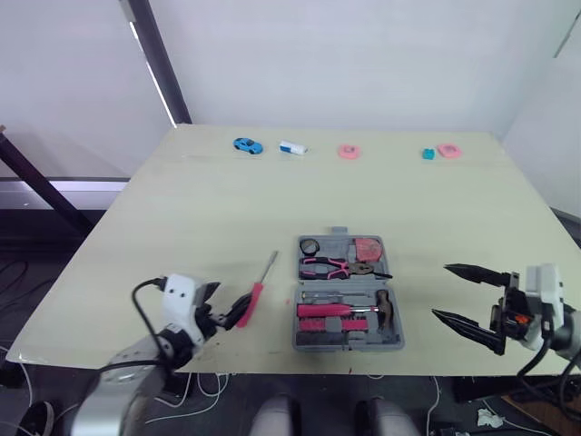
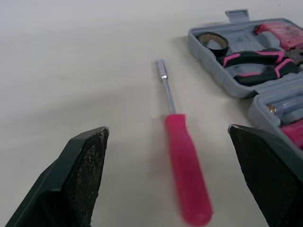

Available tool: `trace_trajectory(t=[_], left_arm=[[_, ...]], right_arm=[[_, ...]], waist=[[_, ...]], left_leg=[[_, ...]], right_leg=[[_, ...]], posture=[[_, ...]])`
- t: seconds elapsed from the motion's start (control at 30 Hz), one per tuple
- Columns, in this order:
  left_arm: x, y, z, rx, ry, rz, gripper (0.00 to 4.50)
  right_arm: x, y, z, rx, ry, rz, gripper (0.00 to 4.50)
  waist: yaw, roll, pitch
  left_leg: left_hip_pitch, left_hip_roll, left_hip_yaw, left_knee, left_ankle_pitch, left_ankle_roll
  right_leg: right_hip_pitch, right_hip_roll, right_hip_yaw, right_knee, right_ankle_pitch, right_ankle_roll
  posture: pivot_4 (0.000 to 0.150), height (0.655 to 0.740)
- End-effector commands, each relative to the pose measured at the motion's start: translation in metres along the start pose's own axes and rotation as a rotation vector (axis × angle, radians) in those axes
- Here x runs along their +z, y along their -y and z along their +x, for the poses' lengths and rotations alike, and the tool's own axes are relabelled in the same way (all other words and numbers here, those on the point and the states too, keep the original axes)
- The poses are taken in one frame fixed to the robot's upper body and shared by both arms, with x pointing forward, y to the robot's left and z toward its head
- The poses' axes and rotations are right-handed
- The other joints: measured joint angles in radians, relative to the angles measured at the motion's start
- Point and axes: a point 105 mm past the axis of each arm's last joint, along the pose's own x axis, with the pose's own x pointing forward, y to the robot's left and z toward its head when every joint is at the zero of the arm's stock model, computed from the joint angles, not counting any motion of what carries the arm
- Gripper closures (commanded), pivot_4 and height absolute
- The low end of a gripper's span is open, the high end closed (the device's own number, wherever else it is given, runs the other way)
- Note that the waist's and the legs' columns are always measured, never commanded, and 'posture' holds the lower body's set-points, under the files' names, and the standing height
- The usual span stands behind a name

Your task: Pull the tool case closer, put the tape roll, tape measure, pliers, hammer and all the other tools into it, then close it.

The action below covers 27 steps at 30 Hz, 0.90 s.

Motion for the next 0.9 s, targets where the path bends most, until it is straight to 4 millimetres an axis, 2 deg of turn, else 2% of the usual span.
trace_trajectory(t=[0.03,0.17,0.43,0.57,0.9], left_arm=[[0.002,0.016,0.011,0.012,0.011,0.020,0.20],[-0.004,0.021,0.025,0.041,-0.004,0.039,0.20],[-0.016,0.025,0.045,0.034,-0.041,0.055,0.20],[-0.016,0.016,0.048,0.081,-0.043,0.029,0.20],[-0.022,0.012,0.048,0.098,-0.077,0.026,0.20]], right_arm=[[0.020,-0.007,0.015,0.093,0.043,-0.041,0.00],[0.030,-0.008,0.025,0.129,0.065,-0.059,0.00],[0.025,-0.005,0.027,0.128,0.051,-0.069,0.00],[0.023,-0.004,0.026,0.109,0.050,-0.069,0.00],[0.019,-0.003,0.024,0.089,0.044,-0.069,0.00]], waist=[[0.000,0.000,0.000],[0.000,0.000,0.000],[0.000,-0.001,0.000],[0.000,-0.001,0.000],[0.000,-0.001,-0.001]], left_leg=[[0.000,0.000,0.000,0.000,0.000,0.000],[0.000,0.000,-0.001,0.000,0.000,0.000],[0.000,0.000,-0.001,0.001,0.000,0.000],[0.000,0.000,-0.001,0.001,0.000,0.000],[0.000,0.000,-0.001,0.001,0.000,0.000]], right_leg=[[0.000,0.000,0.000,0.000,0.000,0.000],[0.000,0.002,0.000,0.000,0.000,0.000],[0.001,0.002,0.000,0.000,0.000,0.000],[0.001,0.003,0.000,0.000,0.000,-0.001],[0.001,0.003,0.000,0.001,0.000,0.000]], posture=[[0.150,0.7395],[0.150,0.7395],[0.150,0.7395],[0.150,0.7395],[0.150,0.7395]])
